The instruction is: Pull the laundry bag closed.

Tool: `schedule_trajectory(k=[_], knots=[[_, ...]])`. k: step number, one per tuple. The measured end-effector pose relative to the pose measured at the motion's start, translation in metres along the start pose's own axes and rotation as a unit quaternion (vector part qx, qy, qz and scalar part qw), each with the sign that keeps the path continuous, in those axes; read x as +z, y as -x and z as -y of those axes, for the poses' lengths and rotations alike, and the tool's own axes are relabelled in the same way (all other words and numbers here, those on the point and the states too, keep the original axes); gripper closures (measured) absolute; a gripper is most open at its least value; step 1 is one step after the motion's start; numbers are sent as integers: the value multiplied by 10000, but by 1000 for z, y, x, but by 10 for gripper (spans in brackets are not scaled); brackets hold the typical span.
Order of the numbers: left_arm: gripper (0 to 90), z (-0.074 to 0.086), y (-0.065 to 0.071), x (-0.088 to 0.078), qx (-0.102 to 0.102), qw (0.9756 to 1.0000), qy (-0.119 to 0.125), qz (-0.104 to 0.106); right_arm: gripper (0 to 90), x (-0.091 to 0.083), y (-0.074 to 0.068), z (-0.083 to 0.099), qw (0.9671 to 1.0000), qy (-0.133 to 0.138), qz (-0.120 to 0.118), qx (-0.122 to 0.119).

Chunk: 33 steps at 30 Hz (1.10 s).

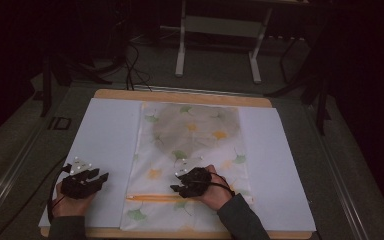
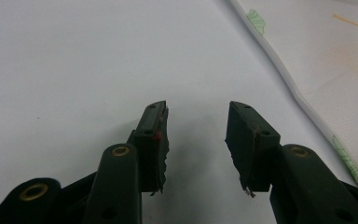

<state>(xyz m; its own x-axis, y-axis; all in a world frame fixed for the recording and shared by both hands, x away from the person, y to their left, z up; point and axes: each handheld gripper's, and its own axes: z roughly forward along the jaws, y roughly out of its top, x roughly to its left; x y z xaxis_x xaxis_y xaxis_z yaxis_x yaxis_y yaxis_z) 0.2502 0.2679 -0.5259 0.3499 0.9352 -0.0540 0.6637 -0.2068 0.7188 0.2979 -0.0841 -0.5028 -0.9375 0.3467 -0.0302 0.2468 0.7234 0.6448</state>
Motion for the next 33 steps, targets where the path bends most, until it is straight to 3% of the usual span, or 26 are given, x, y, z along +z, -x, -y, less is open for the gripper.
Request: schedule_trajectory(k=[10,28,30,33], knots=[[570,0,0,0,-18,10000,-22,12,528,13,-8,-12,9988,-67,-384,-294],[566,-1,1,0,13,10000,-43,-5,551,28,-22,-32,9961,-208,-565,-646],[565,-1,1,1,23,10000,-44,-2,559,32,-24,-36,9946,-240,-714,-710],[565,-1,1,1,33,10000,-45,-3,569,35,-26,-38,9941,-243,-759,-734]])
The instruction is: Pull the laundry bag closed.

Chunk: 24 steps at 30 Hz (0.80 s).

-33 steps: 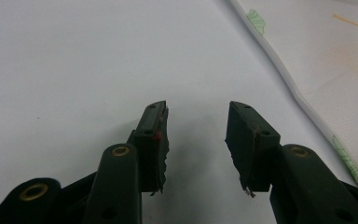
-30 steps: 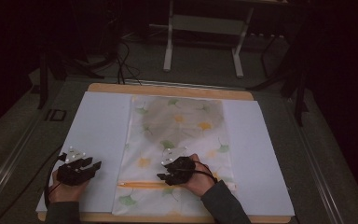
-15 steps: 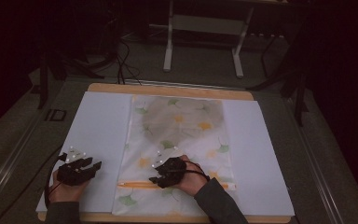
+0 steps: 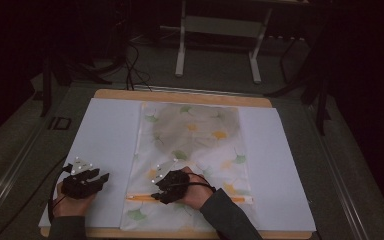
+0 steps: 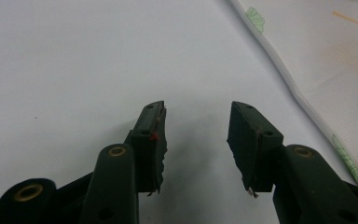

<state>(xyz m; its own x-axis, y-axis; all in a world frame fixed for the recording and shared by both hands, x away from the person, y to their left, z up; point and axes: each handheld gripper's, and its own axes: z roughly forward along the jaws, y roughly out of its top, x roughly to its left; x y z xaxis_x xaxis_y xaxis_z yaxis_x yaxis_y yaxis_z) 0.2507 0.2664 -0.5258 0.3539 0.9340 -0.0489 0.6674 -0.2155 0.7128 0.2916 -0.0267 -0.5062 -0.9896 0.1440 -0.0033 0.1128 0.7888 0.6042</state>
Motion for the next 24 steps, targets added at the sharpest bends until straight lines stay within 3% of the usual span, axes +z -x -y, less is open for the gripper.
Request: schedule_trajectory(k=[24], knots=[[566,-1,1,0,18,10000,-19,40,667,25,-15,-30,9991,24,-255,-332]])
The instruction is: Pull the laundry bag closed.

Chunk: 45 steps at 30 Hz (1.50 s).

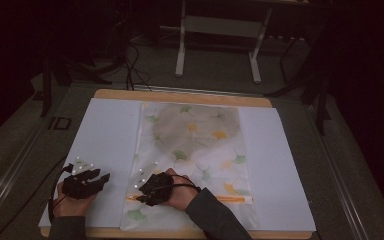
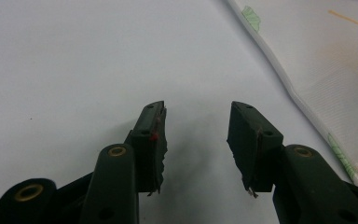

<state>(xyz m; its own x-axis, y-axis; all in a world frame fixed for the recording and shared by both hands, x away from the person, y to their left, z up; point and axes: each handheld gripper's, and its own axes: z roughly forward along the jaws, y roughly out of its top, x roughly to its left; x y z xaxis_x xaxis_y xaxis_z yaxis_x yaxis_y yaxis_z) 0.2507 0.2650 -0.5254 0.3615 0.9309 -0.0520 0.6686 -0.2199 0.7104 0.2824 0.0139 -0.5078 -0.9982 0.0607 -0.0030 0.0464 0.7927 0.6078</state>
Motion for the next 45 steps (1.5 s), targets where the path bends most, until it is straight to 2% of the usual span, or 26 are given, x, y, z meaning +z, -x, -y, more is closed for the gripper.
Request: schedule_trajectory(k=[2,15,26,28,31,32,35,40,45], knots=[[566,0,0,0,-4,10000,-8,16,663,3,-1,-1,10000,18,4,50],[570,0,1,1,25,10000,-24,34,678,15,-3,-8,10000,-68,-54,-24],[570,0,1,1,37,10000,-32,41,738,28,-2,-16,9997,-205,-116,-5],[570,0,0,1,37,10000,-34,43,774,32,-2,-19,9994,-308,-119,-74],[570,0,0,1,48,10000,-52,45,787,32,-3,-19,9994,-312,-121,-103],[570,-1,2,1,49,9999,-65,66,826,33,-2,-20,9992,-350,-185,-86],[570,-1,3,1,68,9999,-75,98,838,33,1,-21,9990,-367,-237,-73],[581,-1,6,-3,111,9998,-95,156,843,32,-2,-23,9988,-436,-99,-219],[594,0,13,-9,211,9993,-115,289,843,30,-3,-20,9990,-385,-63,-197]])
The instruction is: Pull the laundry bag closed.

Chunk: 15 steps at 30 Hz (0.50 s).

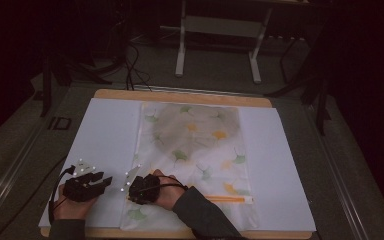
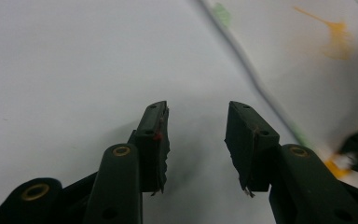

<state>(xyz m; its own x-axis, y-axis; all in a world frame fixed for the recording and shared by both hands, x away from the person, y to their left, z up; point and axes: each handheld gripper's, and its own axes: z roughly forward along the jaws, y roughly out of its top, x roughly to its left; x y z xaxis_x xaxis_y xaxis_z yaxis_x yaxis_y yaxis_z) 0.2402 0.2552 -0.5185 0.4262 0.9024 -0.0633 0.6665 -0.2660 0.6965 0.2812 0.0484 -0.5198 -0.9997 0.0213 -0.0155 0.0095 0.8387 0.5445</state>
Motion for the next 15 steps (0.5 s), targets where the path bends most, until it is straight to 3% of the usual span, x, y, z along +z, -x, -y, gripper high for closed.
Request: schedule_trajectory(k=[4,9,15], knots=[[597,-1,5,0,56,9999,-45,98,843,-1,0,2,10000,30,6,15],[595,2,14,-3,-10,9994,-82,342,843,-5,-1,3,10000,73,45,-7],[583,8,22,-9,-64,9989,-145,447,843,-7,0,5,9999,109,74,4]])
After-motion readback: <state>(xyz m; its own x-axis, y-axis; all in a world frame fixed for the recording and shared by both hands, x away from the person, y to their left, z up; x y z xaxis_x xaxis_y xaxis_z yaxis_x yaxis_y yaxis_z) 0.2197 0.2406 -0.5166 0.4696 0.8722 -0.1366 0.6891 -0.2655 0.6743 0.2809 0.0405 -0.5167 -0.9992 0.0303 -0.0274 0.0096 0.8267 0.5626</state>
